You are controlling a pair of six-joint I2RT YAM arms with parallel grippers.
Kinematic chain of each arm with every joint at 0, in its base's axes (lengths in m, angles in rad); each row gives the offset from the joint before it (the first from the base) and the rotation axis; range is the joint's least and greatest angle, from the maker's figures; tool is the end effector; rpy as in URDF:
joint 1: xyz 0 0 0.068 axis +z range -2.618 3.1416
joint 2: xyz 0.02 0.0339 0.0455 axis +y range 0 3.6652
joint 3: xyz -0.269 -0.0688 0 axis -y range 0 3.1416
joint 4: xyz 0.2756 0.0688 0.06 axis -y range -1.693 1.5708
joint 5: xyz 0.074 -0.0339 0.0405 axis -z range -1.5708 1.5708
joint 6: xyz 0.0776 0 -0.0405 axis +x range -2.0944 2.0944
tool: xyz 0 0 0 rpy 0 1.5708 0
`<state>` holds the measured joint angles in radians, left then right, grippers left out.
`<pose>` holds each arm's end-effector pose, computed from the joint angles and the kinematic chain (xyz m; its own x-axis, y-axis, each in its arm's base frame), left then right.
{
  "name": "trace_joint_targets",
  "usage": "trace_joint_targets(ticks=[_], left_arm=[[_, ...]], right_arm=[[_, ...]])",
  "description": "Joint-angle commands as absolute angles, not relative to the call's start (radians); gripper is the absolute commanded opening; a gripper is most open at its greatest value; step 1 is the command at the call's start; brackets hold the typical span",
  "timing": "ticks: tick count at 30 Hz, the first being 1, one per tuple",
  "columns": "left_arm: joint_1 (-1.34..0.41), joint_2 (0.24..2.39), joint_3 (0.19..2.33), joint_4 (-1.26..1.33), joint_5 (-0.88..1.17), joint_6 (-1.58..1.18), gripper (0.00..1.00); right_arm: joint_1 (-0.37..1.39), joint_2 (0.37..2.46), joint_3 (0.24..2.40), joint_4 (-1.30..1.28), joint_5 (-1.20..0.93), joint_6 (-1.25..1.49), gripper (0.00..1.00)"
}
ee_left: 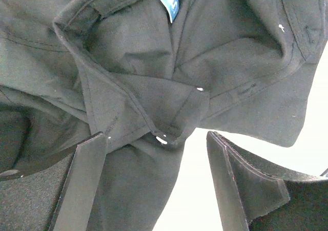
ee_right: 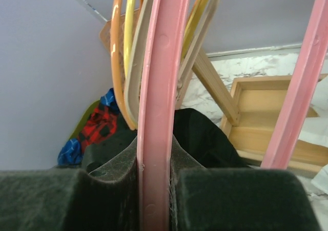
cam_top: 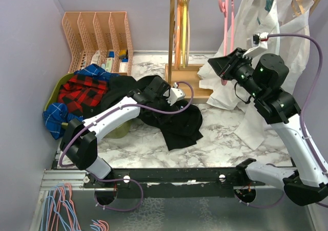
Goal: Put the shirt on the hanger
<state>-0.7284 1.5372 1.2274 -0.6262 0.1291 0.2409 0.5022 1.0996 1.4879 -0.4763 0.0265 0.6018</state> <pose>0.2779 -0.2612 0.2339 -0.4124 0.6850 -0.6006 0.8398 0.5414 0.0408 0.2475 0.1336 0.4997 -0.3228 0.4684 -0.8224 -0.3340 0.7567 0.5620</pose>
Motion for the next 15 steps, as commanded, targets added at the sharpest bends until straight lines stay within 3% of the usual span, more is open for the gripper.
trace_joint_targets(ticks=[1, 9, 15], left_arm=[[-0.724, 1.509, 1.212, -0.566, 0.096, 0.221, 0.82], [-0.71, 1.523, 1.223, -0.518, 0.053, 0.186, 0.84], [-0.71, 1.607, 1.299, -0.498, -0.09, 0.129, 0.83]], right_arm=[[0.505, 0.987, 1.408, -0.367, -0.038, 0.652, 0.01], [0.505, 0.687, 1.035, -0.458, -0.017, 0.73, 0.01], [0.504, 0.477, 0.894, -0.489, 0.015, 0.77, 0.01]])
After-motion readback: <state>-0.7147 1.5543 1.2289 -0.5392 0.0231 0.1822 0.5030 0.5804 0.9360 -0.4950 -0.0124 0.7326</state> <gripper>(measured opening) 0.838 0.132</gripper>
